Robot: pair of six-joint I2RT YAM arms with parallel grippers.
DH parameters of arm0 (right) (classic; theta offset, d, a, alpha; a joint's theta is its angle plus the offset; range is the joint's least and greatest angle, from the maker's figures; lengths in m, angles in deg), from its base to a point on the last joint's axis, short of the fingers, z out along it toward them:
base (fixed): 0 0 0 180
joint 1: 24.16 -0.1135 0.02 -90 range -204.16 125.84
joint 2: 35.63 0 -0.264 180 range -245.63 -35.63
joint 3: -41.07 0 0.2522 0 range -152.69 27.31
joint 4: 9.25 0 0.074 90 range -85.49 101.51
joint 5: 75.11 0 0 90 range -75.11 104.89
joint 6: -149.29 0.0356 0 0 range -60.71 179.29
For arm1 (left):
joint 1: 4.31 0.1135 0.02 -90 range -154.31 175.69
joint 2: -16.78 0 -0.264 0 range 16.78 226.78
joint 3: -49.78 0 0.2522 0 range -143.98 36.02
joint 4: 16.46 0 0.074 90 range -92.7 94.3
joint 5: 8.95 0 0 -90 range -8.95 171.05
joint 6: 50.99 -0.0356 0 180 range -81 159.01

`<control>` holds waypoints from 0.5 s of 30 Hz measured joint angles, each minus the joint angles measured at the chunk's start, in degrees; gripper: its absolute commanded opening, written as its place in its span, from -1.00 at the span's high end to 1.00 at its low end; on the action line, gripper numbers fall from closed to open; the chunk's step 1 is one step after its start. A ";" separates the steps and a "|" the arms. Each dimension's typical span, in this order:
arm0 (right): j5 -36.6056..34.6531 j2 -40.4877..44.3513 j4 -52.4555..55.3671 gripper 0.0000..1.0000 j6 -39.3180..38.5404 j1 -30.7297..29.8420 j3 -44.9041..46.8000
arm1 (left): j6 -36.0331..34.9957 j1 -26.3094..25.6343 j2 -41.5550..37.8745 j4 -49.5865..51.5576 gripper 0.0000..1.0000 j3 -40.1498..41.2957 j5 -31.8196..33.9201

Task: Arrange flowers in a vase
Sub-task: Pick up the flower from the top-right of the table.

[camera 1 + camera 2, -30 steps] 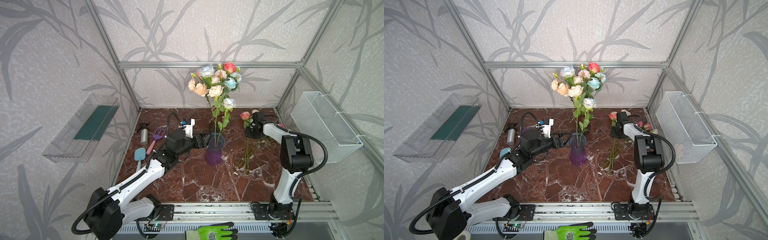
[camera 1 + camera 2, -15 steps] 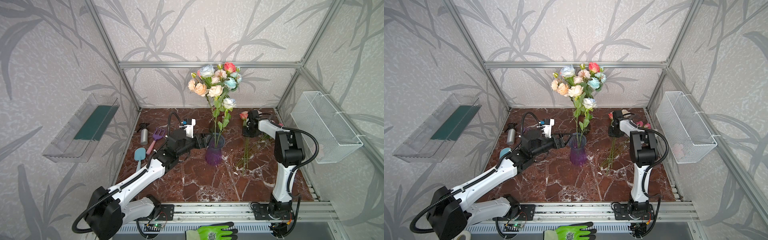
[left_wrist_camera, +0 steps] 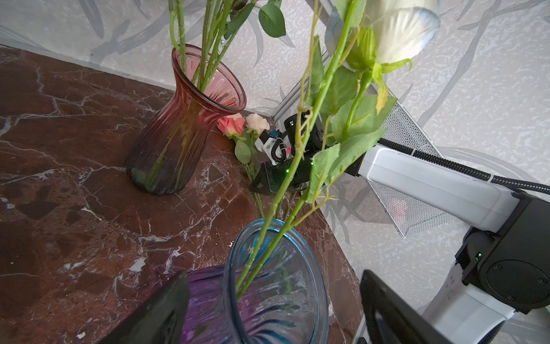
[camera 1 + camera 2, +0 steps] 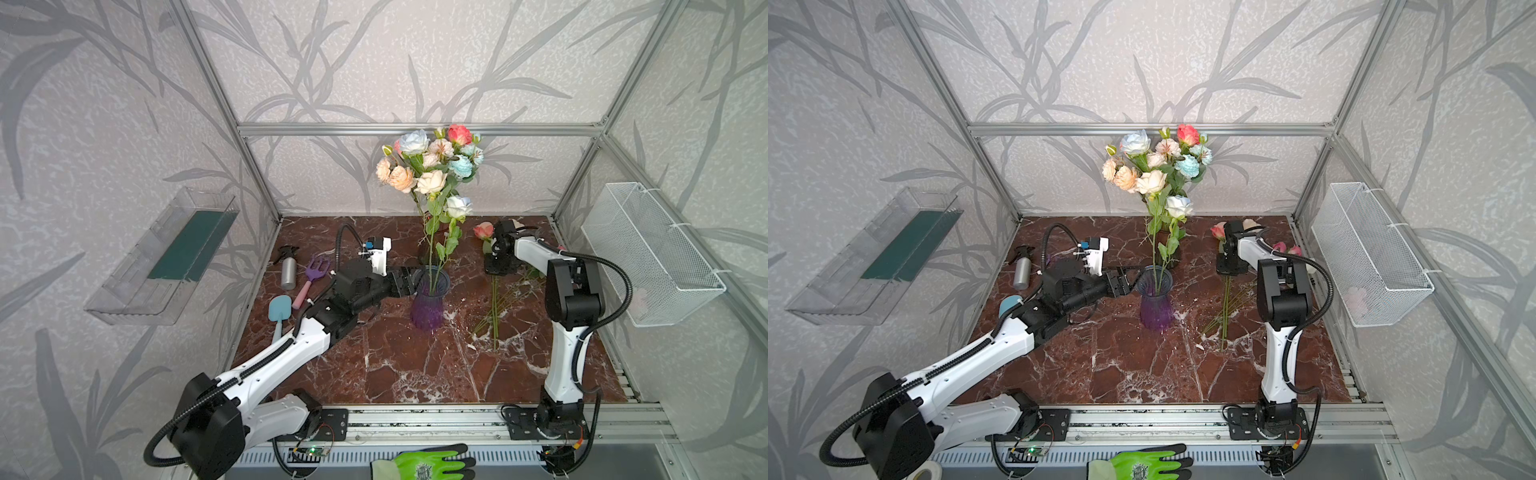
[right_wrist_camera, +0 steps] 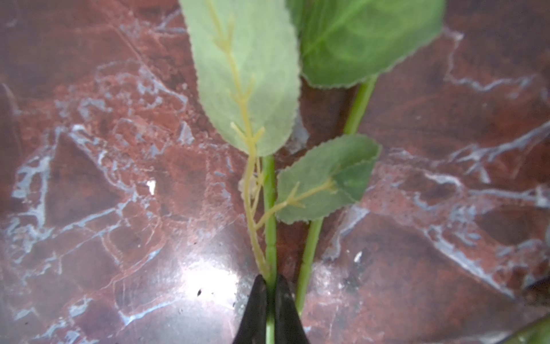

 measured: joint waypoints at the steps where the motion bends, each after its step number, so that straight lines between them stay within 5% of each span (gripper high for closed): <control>1: 0.00 0.20 -0.17 0.90 0.00 -0.17 0.37 | 0.00 0.00 -0.04 0.02 -0.81 0.00 0.09; 15: 5.60 20.17 -12.13 0.99 4.33 -1.97 15.28 | -1.53 0.00 -1.68 1.27 -0.81 0.00 1.81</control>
